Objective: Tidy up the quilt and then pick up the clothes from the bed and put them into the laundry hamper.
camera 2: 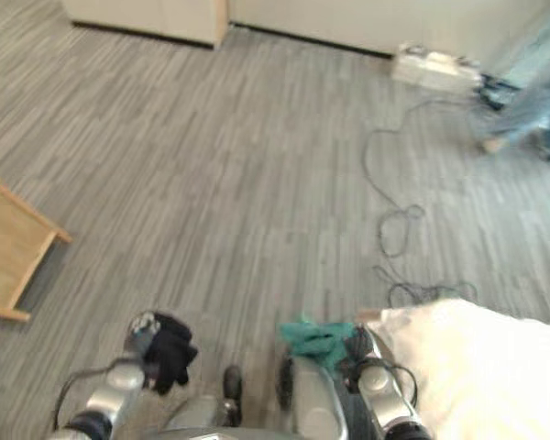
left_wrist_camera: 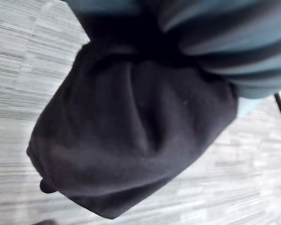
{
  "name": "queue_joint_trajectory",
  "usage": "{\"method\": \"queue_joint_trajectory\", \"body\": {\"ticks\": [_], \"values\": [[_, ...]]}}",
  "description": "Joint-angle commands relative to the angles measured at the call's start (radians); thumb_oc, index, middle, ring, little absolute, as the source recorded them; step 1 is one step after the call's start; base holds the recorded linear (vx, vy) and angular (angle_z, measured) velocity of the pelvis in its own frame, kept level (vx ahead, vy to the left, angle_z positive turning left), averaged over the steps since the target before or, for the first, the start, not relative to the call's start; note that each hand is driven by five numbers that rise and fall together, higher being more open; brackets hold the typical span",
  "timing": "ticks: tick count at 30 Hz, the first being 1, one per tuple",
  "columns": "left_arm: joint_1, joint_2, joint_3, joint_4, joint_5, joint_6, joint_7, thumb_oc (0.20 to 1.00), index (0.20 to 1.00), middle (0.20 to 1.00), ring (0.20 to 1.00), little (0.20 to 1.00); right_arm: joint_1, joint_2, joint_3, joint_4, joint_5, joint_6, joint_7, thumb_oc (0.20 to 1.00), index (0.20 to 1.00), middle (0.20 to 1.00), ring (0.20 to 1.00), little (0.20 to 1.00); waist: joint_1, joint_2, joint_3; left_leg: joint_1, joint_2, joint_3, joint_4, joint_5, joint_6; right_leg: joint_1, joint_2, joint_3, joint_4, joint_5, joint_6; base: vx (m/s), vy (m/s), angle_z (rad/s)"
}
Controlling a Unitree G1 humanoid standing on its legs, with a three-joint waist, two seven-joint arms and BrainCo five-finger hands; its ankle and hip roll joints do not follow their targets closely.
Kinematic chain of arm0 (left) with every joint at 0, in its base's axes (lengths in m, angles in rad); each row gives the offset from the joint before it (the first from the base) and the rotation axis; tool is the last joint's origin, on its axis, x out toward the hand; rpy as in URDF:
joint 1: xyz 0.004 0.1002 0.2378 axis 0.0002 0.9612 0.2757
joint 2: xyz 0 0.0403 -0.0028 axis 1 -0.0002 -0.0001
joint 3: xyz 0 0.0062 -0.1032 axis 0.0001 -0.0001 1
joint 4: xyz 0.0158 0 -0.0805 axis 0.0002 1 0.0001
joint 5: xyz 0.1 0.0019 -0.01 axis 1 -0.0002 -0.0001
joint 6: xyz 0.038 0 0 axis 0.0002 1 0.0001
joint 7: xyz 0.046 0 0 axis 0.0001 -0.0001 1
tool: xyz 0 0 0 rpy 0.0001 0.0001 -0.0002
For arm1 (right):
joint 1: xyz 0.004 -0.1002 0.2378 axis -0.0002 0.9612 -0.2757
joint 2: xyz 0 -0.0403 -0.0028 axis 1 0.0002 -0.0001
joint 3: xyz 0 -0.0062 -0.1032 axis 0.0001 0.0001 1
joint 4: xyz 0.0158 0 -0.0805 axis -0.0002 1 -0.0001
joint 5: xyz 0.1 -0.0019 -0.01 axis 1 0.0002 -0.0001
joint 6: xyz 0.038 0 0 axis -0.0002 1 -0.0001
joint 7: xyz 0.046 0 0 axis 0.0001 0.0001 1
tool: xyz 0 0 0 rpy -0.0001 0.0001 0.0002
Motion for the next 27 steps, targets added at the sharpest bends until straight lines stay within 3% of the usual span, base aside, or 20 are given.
{"method": "queue_joint_trajectory", "body": {"ticks": [1, 2, 3, 4, 5, 7, 8, 9, 11, 12, 13, 14, 17, 18, 20, 21, 22, 25, 26, 27], "values": [[-0.005, 0.030, -0.005, -0.028, 0.056, -0.036, 0.039, 0.200, 0.200, 0.200, 0.200, 0.200, -0.036, -0.071, -0.047, -0.012, -0.018, -0.014, -0.019, 0.200, 0.200, 0.200, 0.200, 0.200, -0.010, 0.007, 0.015, 0.138, 0.095, -0.023, -0.033, -0.047, -0.057, 0.117, -0.122, 0.102, -0.178, 0.183, 0.109, 0.48, -0.210, 1.52], [-0.005, 0.030, -0.005, -0.028, 0.056, -0.036, 0.039, 0.200, 0.200, 0.200, 0.200, 0.200, -0.036, -0.071, -0.047, -0.012, -0.018, -0.014, -0.019, 0.200, 0.200, 0.200, 0.200, 0.200, -0.011, 0.008, 0.016, 0.139, 0.095, -0.024, -0.033, -0.047, -0.057, 0.119, -0.122, 0.101, -0.179, 0.183, 0.109, 0.73, -0.408, 1.14], [0.018, 0.033, 0.011, -0.014, 0.071, -0.038, 0.043, 0.200, 0.200, 0.200, 0.200, 0.200, 0.001, -0.074, -0.045, -0.012, -0.054, -0.004, 0.011, 0.200, 0.200, 0.200, 0.200, 0.200, -0.019, -0.017, 0.000, 0.218, 0.129, -0.064, -0.017, -0.099, -0.080, 0.102, -0.135, 0.114, -0.146, 0.219, 0.141, 0.72, -0.417, 1.27], [0.035, 0.038, 0.011, -0.014, 0.077, -0.039, 0.039, 0.200, 0.200, 0.200, 0.200, 0.200, 0.013, -0.080, -0.046, -0.013, -0.065, -0.001, 0.025, 0.200, 0.200, 0.200, 0.200, 0.200, -0.026, -0.020, -0.010, 0.237, 0.151, -0.081, 0.029, -0.113, -0.094, 0.119, -0.131, 0.091, -0.123, 0.220, 0.144, 0.93, -0.546, 1.26], [0.058, 0.037, 0.025, -0.012, 0.068, -0.043, 0.037, 0.200, 0.200, 0.200, 0.200, 0.200, 0.015, -0.090, -0.039, -0.011, -0.067, -0.006, 0.034, 0.200, 0.200, 0.200, 0.200, 0.200, -0.030, -0.015, -0.016, 0.212, 0.183, -0.087, 0.133, -0.052, -0.117, 0.140, -0.120, 0.073, -0.107, 0.221, 0.139, 0.59, -0.413, 1.27], [0.076, 0.041, 0.028, -0.014, 0.051, -0.037, 0.032, 0.200, 0.200, 0.200, 0.200, 0.200, -0.001, -0.114, -0.037, -0.014, -0.058, -0.009, 0.036, 0.200, 0.200, 0.200, 0.200, 0.200, -0.008, -0.016, 0.007, 0.052, 0.235, -0.086, 0.459, 0.103, -0.107, 0.198, -0.099, 0.045, -0.103, 0.196, 0.083, 0.48, -0.554, 0.89], [0.093, 0.044, 0.040, -0.031, 0.023, -0.037, 0.034, 0.200, 0.200, 0.200, 0.200, 0.200, -0.027, -0.140, -0.041, -0.039, -0.036, -0.015, 0.025, 0.200, 0.200, 0.200, 0.200, 0.200, 0.027, -0.041, 0.048, -0.123, 0.255, -0.045, 0.721, 0.129, -0.041, 0.282, -0.086, -0.022, -0.130, 0.173, 0.023, 0.33, -0.504, 0.73], [0.093, 0.044, 0.040, -0.031, 0.023, -0.037, 0.034, 0.200, 0.200, 0.200, 0.200, 0.200, -0.028, -0.139, -0.041, -0.039, -0.036, -0.015, 0.025, 0.200, 0.200, 0.200, 0.200, 0.200, 0.025, -0.043, 0.046, -0.128, 0.253, -0.047, 0.722, 0.132, -0.041, 0.279, -0.088, -0.023, -0.132, 0.175, 0.023, 0.35, -0.438, 0.54], [0.096, 0.039, 0.052, -0.022, 0.016, -0.036, 0.036, 0.200, 0.200, 0.200, 0.200, 0.200, -0.082, -0.159, -0.035, -0.045, -0.021, -0.014, 0.024, 0.200, 0.200, 0.200, 0.200, 0.200, 0.075, -0.053, 0.071, -0.218, 0.230, 0.030, 0.815, 0.058, -0.042, 0.362, -0.077, -0.057, -0.167, 0.129, 0.007, 0.30, -0.198, 0.02], [0.095, 0.040, 0.052, -0.022, 0.016, -0.036, 0.036, 0.200, 0.200, 0.200, 0.200, 0.200, -0.084, -0.159, -0.035, -0.044, -0.021, -0.014, 0.024, 0.200, 0.200, 0.200, 0.200, 0.200, 0.074, -0.055, 0.071, -0.221, 0.229, 0.030, 0.815, 0.059, -0.041, 0.360, -0.078, -0.057, -0.168, 0.131, 0.007, 0.45, -0.176, -0.19], [0.099, 0.034, 0.055, -0.018, 0.023, -0.035, 0.041, 0.200, 0.200, 0.200, 0.200, 0.200, -0.103, -0.157, -0.028, -0.052, -0.016, -0.015, 0.023, 0.200, 0.200, 0.200, 0.200, 0.200, 0.107, -0.058, 0.063, -0.297, 0.171, 0.108, 0.757, 0.011, -0.052, 0.411, -0.072, -0.071, -0.190, 0.095, 0.011, 0.50, -0.102, -0.08], [0.105, 0.023, 0.058, -0.012, 0.026, -0.037, 0.039, 0.200, 0.200, 0.200, 0.200, 0.200, -0.110, -0.159, -0.024, -0.054, -0.016, -0.020, 0.026, 0.200, 0.200, 0.200, 0.200, 0.200, 0.126, -0.053, 0.054, -0.310, 0.150, 0.150, 0.665, -0.003, -0.048, 0.445, -0.060, -0.084, -0.202, 0.074, 0.016, 0.66, -0.106, 0.04], [0.134, 0.003, 0.060, 0.004, 0.036, -0.034, 0.030, 0.200, 0.200, 0.200, 0.200, 0.200, -0.111, -0.158, -0.024, -0.040, -0.025, -0.025, 0.017, 0.200, 0.200, 0.200, 0.200, 0.200, 0.153, -0.048, 0.015, -0.304, 0.135, 0.331, 0.405, -0.012, -0.048, 0.537, -0.041, -0.143, -0.228, 0.012, 0.034, 0.66, -0.004, 0.24], [0.145, -0.008, 0.067, 0.019, 0.046, -0.023, 0.026, 0.200, 0.200, 0.200, 0.200, 0.200, -0.119, -0.158, -0.031, -0.018, -0.027, -0.027, 0.004, 0.200, 0.200, 0.200, 0.200, 0.200, 0.152, -0.039, -0.003, -0.297, 0.195, 0.546, 0.250, 0.065, -0.070, 0.591, -0.006, -0.218, -0.214, -0.033, 0.038, 0.62, 0.004, 0.28], [0.147, -0.010, 0.065, 0.025, 0.046, -0.014, 0.029, 0.200, 0.200, 0.200, 0.200, 0.200, -0.125, -0.154, -0.025, -0.007, -0.033, -0.024, -0.003, 0.200, 0.200, 0.200, 0.200, 0.200, 0.157, -0.046, -0.008, -0.292, 0.209, 0.592, 0.227, 0.087, -0.072, 0.610, -0.003, -0.247, -0.187, -0.044, 0.041, 0.61, 0.013, 0.54], [0.158, -0.013, 0.071, 0.049, 0.041, -0.006, 0.031, 0.200, 0.200, 0.200, 0.200, 0.200, -0.119, -0.133, -0.019, 0.009, -0.043, -0.024, 0.001, 0.200, 0.200, 0.200, 0.200, 0.200, 0.161, -0.059, -0.029, -0.228, 0.153, 0.566, 0.164, 0.062, -0.024, 0.603, -0.011, -0.275, -0.081, -0.029, 0.065, 0.61, 0.056, 0.88], [0.159, -0.012, 0.070, 0.051, 0.041, -0.007, 0.031, 0.200, 0.200, 0.200, 0.200, 0.200, -0.118, -0.132, -0.019, 0.010, -0.043, -0.026, 0.000, 0.200, 0.200, 0.200, 0.200, 0.200, 0.158, -0.061, -0.029, -0.224, 0.146, 0.564, 0.157, 0.062, -0.021, 0.602, -0.016, -0.278, -0.074, -0.034, 0.069, 0.57, 0.109, 0.96], [0.148, -0.015, 0.058, 0.077, 0.048, -0.003, 0.030, 0.200, 0.200, 0.200, 0.200, 0.200, -0.120, -0.097, -0.018, 0.026, -0.045, -0.030, -0.003, 0.200, 0.200, 0.200, 0.200, 0.200, 0.150, -0.100, -0.022, -0.164, 0.066, 0.515, 0.141, -0.005, 0.051, 0.512, -0.079, -0.274, 0.296, 0.148, 0.172, 0.51, 0.116, 1.33], [0.139, -0.007, 0.047, 0.068, 0.052, -0.001, 0.037, 0.200, 0.200, 0.200, 0.200, 0.200, -0.120, -0.091, -0.016, 0.009, -0.045, -0.033, -0.005, 0.200, 0.200, 0.200, 0.200, 0.200, 0.130, -0.091, -0.014, -0.123, 0.059, 0.477, 0.126, -0.021, 0.061, 0.451, -0.076, -0.222, 0.417, 0.204, 0.172, 0.81, 0.048, 1.03], [0.117, 0.001, 0.038, 0.067, 0.054, -0.001, 0.050, 0.200, 0.200, 0.200, 0.200, 0.200, -0.106, -0.086, -0.021, -0.005, -0.046, -0.035, -0.009, 0.200, 0.200, 0.200, 0.200, 0.200, 0.096, -0.062, -0.003, -0.045, 0.057, 0.401, 0.074, -0.030, 0.066, 0.316, -0.084, -0.169, 0.559, 0.171, 0.169, 0.61, 0.036, 0.93]]}}
